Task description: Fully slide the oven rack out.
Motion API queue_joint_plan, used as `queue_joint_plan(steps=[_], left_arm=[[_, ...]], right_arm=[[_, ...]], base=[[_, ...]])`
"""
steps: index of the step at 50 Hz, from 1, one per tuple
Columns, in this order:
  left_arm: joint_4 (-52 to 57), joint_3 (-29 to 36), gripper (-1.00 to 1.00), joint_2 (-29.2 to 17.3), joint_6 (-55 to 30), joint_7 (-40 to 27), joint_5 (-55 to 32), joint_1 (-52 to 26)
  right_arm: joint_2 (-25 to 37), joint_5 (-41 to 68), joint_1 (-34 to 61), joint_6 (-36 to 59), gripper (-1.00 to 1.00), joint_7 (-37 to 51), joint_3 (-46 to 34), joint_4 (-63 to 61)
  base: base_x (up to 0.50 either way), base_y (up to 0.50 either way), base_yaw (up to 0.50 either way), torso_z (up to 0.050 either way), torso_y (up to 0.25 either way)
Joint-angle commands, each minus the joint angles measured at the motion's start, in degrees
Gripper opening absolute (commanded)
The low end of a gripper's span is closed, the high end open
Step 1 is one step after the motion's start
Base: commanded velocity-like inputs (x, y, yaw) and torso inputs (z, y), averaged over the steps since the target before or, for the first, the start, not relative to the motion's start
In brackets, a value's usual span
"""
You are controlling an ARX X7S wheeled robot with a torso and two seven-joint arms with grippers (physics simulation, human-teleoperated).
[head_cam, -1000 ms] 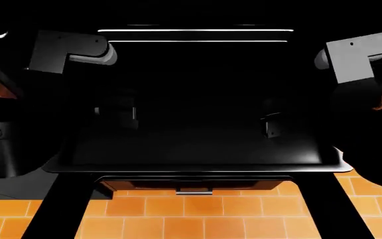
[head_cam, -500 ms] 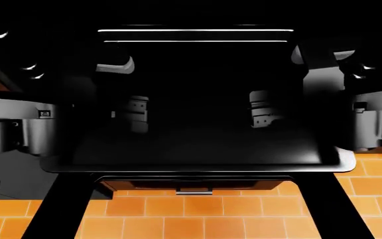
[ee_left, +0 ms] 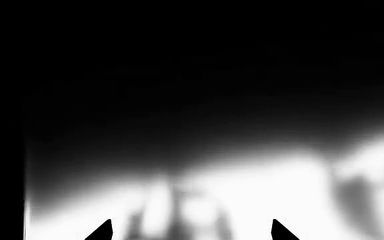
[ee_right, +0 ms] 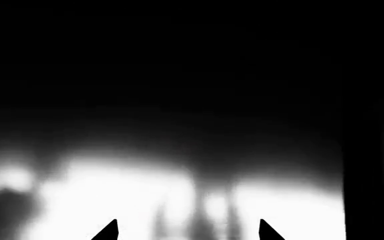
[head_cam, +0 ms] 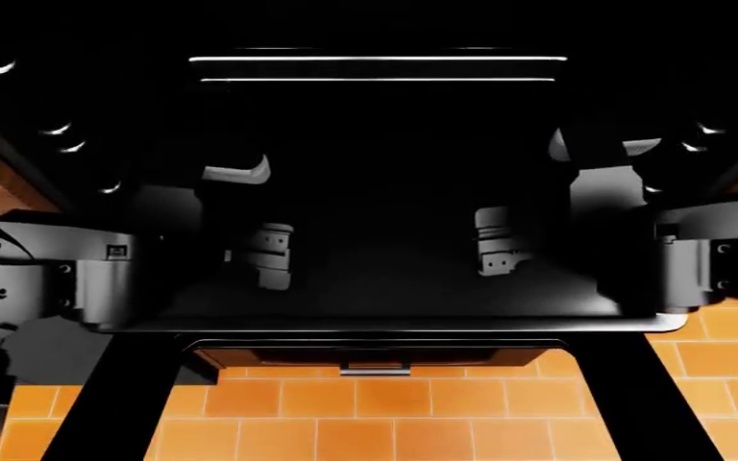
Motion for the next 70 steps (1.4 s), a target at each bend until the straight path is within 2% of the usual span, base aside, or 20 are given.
queue_joint_plan(steps=[1,19,38,52,70], left_arm=[[0.18,1.07,1.00,-0.35,0.75,0.90,1.05,2.80],[-0.47,2.82,1.00,-0.40,5.16,5.98,6.89,7.78],[2.22,2.76,1.00,-3.49,5.33,3.29,4.57,14.36],[-0.34,4.14,1.00,-2.42,6.15,5.24,6.42,14.63],[-4.50,6.64,1.00,-2.51,2.80,2.82,2.99,18.83]], right_arm=[[0.77,-0.49,-5.70,-2.15,1.00,-0.81,-0.18,-1.48],[1.64,-6.11,-13.22,-6.47,1.00,-6.14,-1.24,-2.96],[3.80,-3.72,-19.56,-6.85,1.00,-4.10,-1.74,-6.16],[4.09,-5.95,-20.97,-8.38,1.00,-6.63,-2.09,-5.12],[5.72,-2.92,-27.92,-7.67,1.00,-5.03,-3.73,-5.44]], base=[[0.00,0.00,0.00,0.000,0.000],[0.00,0.00,0.00,0.000,0.000],[0.00,0.00,0.00,0.000,0.000],[0.00,0.00,0.00,0.000,-0.005],[0.00,0.00,0.00,0.000,-0.013]])
